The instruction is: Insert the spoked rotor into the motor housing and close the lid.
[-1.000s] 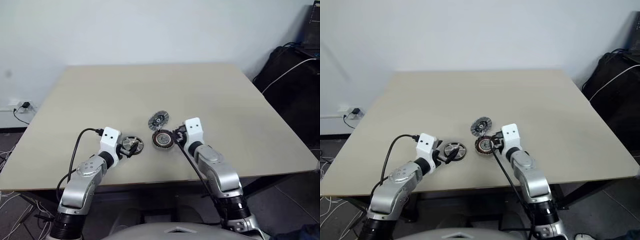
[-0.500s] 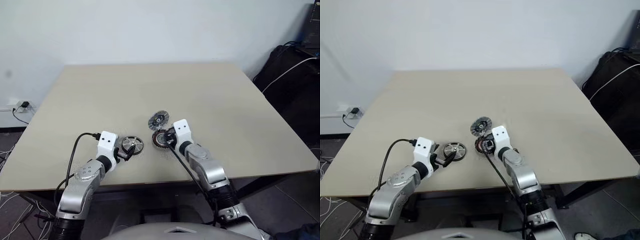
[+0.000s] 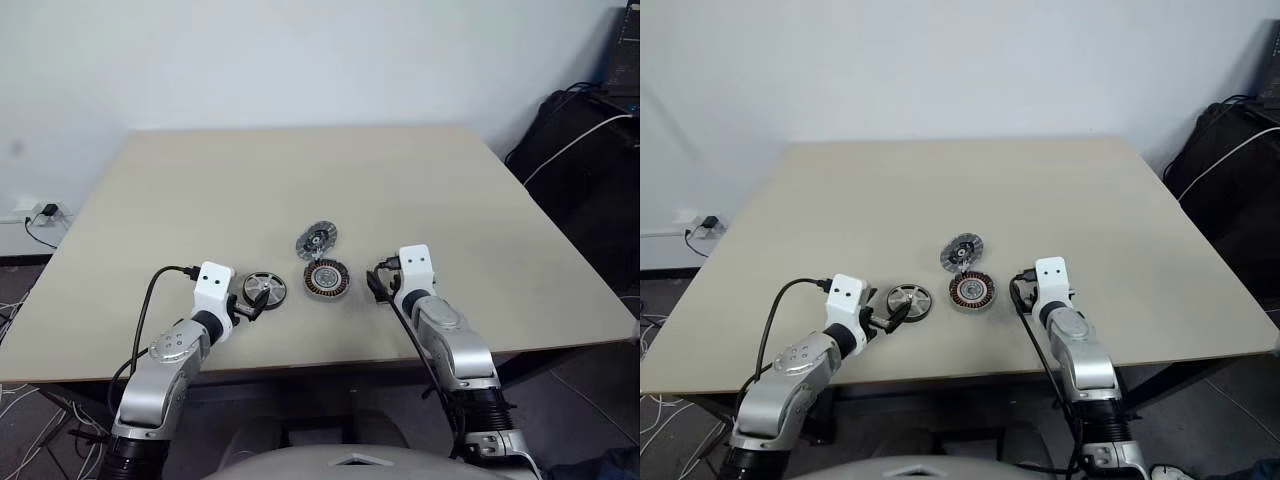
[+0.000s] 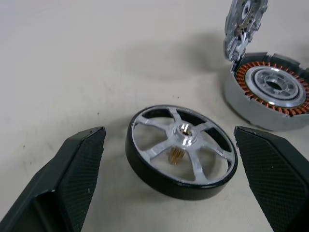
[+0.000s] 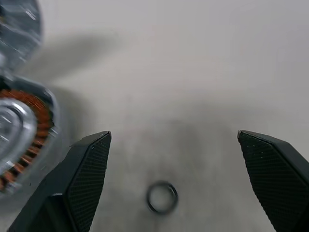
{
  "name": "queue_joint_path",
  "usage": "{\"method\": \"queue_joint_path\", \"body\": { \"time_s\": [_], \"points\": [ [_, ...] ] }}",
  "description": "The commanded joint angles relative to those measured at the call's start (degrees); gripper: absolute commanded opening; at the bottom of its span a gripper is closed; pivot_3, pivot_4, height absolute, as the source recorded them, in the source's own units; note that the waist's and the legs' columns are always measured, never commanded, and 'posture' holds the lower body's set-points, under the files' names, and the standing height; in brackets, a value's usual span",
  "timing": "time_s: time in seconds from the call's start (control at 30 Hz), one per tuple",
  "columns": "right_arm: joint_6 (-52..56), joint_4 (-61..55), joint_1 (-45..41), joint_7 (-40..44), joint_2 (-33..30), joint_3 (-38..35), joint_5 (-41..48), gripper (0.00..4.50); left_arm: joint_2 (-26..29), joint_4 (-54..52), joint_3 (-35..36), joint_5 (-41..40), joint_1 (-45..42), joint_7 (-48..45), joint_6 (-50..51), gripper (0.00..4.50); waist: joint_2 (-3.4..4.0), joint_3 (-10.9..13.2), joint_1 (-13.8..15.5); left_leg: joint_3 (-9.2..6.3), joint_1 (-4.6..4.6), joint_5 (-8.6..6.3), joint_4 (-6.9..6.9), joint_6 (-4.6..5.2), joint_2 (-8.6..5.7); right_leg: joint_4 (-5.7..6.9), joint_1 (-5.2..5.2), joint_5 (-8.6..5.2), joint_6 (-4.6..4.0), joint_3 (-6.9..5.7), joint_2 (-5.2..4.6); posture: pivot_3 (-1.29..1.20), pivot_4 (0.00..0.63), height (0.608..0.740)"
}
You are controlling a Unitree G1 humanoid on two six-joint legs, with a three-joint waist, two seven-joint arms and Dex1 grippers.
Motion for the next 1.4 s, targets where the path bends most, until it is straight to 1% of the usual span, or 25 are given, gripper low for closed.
{"method": "queue_joint_path", "body": {
  "time_s": [0.03,0.13,0.37,0.47,0.5,0.7,0.8,1.07,1.2,1.4],
  "points": [
    [-0.9,0.4,0.3,-0.6,0.9,-0.7,0.5,4.47,0.3,-1.9,0.1,-0.2,-1.3,-0.5,-0.3,4.50,0.01,0.0,0.0,0.00,0.00,0.01,0.00,-0.02,0.00,0.00,-0.01,0.00,0.00,0.01,0.03,0.00,0.000,0.740],
    [-1.6,2.5,0.8,-0.8,1.7,-1.3,0.7,4.47,0.4,-1.8,0.1,-0.1,-1.7,-0.8,-0.2,4.50,0.01,0.0,-0.1,0.01,0.00,0.04,0.00,-0.05,0.00,0.00,-0.01,0.00,0.00,0.02,0.21,0.00,0.000,0.740],
    [-2.0,4.1,0.6,-1.0,2.9,-1.2,0.7,4.47,0.3,-1.4,-0.1,0.1,-2.3,-1.1,-0.3,4.50,0.01,0.0,-0.1,0.01,0.03,0.05,0.02,-0.07,0.01,0.01,0.04,0.01,0.00,0.03,0.21,0.00,0.000,0.740],
    [-1.8,3.9,0.7,-0.9,3.0,-0.8,0.6,3.86,0.3,-1.4,-0.1,0.1,-2.3,-1.1,-0.4,4.50,0.01,-0.1,-0.1,0.01,0.05,0.04,0.02,-0.07,0.01,0.01,0.05,0.01,-0.01,0.03,0.21,0.00,0.000,0.740],
    [-1.7,3.7,0.7,-0.8,3.1,-0.7,0.6,3.57,0.3,-1.4,-0.1,0.1,-2.3,-1.1,-0.4,4.50,0.01,-0.1,-0.1,0.01,0.05,0.04,0.02,-0.07,0.01,0.02,0.05,0.01,-0.01,0.03,0.21,0.00,0.000,0.740],
    [-1.0,1.7,0.7,-0.4,3.3,0.1,0.8,1.53,0.3,-1.3,0.0,0.1,-2.3,-1.1,-0.6,4.50,0.03,-0.1,-0.2,0.01,0.05,0.07,0.01,-0.11,0.03,0.02,0.03,0.01,-0.02,0.04,0.25,0.00,0.000,0.740],
    [-0.8,0.6,0.8,-0.2,3.5,0.5,0.8,0.67,0.4,-1.3,0.1,0.1,-2.3,-1.1,-0.6,4.50,0.05,-0.1,-0.2,0.01,0.05,0.06,0.01,-0.10,0.03,0.03,0.03,0.02,-0.03,0.04,0.24,0.00,0.000,0.740],
    [1.4,-5.9,1.8,1.9,3.1,3.1,1.2,0.66,0.4,-1.4,0.2,0.1,-2.4,-1.1,-0.5,4.50,0.07,-0.1,-0.2,0.01,0.04,0.05,0.02,-0.08,0.02,0.03,0.02,0.02,-0.03,0.04,0.23,0.00,0.000,0.740],
    [2.3,-10.4,0.4,2.7,3.1,5.3,1.4,0.66,0.4,-1.3,0.1,0.1,-2.6,-1.1,-0.4,4.50,0.07,-0.1,-0.2,-0.01,0.05,0.03,0.02,-0.05,0.02,0.03,0.02,0.02,-0.03,0.03,0.24,0.00,0.000,0.740],
    [2.6,-9.9,-2.4,3.0,4.2,8.0,1.0,0.66,0.2,-1.1,0.0,0.1,-2.8,-1.0,-0.6,4.50,0.05,-0.1,-0.2,-0.01,0.06,0.08,0.02,-0.13,0.02,0.05,0.02,0.03,-0.02,0.02,0.26,0.00,0.000,0.740]
  ]
}}
